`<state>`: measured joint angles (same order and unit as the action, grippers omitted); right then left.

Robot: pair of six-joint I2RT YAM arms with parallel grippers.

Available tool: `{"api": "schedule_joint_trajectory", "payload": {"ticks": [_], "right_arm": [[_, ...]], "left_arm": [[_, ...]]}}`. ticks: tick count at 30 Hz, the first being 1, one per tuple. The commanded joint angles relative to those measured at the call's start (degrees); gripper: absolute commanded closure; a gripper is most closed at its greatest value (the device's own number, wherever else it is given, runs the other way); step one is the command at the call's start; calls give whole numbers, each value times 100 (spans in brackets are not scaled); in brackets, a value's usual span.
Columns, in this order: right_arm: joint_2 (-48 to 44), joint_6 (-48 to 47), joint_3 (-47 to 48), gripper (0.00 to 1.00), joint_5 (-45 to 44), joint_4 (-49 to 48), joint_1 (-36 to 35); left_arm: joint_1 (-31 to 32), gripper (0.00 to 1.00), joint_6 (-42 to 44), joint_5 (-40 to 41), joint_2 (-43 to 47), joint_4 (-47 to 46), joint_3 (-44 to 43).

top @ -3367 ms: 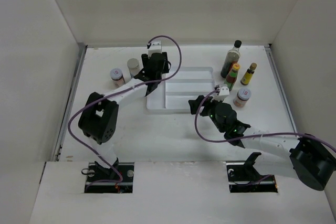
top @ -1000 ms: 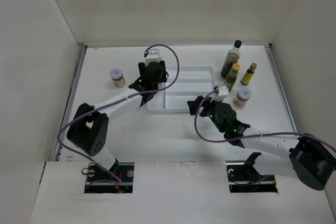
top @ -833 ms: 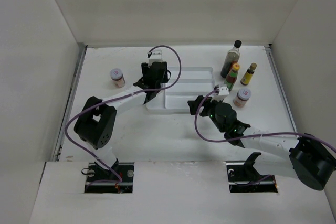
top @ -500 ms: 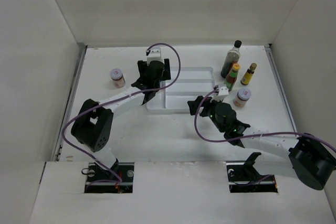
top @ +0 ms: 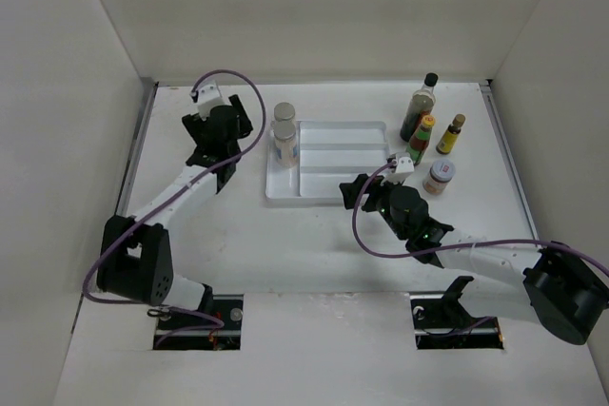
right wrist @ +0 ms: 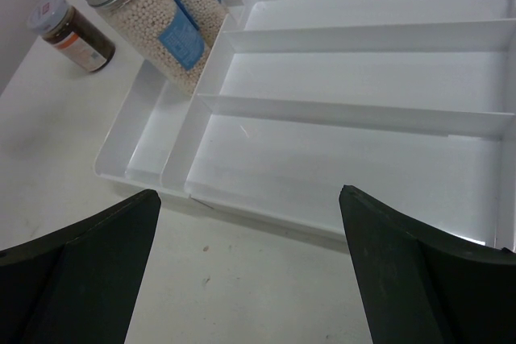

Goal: Organize the condiment bottles

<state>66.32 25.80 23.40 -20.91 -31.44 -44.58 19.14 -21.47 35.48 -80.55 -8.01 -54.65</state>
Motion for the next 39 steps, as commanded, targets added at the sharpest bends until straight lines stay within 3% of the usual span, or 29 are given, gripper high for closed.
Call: {"api": "schedule_joint_trajectory", "payload": {"ticks": [1, 8, 16, 22, 27, 35, 39], "right_arm": [[-15, 91, 77, 0, 87, -161, 24], [-41, 83, 103, 0, 113, -73, 6], [108, 74, 174, 0, 139, -47, -11], [197, 74, 182, 0, 148, -64, -11], [144, 83, 121, 0, 148, -170, -3], [100, 74, 130, 0, 131, -134, -11], [56, 92, 68, 0, 122, -170, 50]], "left_arm": [[-467, 13, -243, -173, -398, 72, -106], [-933, 13, -270, -446, -1602, 115, -871], [-1311, 17, -313, -551, -2087, -7, -1038], [-1452, 50, -419, -973, -2211, -104, -960], [-1269, 61, -524, -763, -1352, -227, -477], [75, 61, -357, -288, 741, 36, 648], [699, 62, -480, -323, 1296, 440, 877]]}}
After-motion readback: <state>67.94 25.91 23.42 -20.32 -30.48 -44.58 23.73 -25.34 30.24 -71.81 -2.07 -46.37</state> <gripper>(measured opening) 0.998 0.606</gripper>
